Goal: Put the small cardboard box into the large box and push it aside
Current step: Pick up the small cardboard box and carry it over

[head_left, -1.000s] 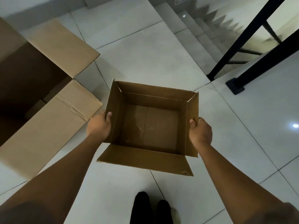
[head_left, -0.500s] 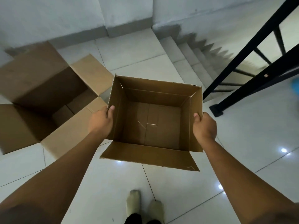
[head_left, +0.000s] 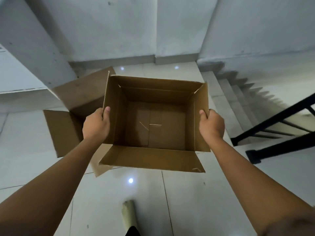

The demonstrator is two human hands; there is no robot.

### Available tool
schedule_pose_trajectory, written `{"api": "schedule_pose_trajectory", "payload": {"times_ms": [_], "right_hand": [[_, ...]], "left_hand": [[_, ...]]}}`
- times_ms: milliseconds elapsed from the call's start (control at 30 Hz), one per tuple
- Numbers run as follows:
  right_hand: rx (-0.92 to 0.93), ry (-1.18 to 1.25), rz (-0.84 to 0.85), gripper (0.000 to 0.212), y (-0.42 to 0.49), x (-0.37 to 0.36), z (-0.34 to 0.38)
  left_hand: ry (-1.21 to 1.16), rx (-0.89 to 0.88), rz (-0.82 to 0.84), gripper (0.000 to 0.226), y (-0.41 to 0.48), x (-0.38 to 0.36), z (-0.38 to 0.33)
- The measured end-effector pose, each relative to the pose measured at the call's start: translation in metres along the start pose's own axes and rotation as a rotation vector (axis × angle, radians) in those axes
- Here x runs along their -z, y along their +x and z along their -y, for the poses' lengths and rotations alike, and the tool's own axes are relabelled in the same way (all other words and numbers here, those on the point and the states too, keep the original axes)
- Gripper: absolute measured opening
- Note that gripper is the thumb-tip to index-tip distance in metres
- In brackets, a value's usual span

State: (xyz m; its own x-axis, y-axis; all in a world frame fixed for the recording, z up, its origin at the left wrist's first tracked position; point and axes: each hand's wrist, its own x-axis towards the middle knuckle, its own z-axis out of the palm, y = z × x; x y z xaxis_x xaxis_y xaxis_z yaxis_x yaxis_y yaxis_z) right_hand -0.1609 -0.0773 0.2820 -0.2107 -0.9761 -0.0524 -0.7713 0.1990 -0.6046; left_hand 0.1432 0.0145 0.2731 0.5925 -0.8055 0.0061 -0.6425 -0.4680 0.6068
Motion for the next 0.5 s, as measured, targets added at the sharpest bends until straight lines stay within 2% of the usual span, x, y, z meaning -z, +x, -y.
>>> {"api": "schedule_pose_trajectory", "payload": {"times_ms": [300, 500], "right_hand": [[0.121, 0.022, 0.088, 0.035, 0.032, -0.128, 0.125], [0.225, 0.020, 0.151, 0.033, 0.054, -0.210, 0.167]], "left_hand": [[0.040, 0.198, -0.167, 0.045, 0.089, 0.034, 0.095], [0.035, 0.315, -0.279, 0.042, 0.116, 0.024, 0.154]]}}
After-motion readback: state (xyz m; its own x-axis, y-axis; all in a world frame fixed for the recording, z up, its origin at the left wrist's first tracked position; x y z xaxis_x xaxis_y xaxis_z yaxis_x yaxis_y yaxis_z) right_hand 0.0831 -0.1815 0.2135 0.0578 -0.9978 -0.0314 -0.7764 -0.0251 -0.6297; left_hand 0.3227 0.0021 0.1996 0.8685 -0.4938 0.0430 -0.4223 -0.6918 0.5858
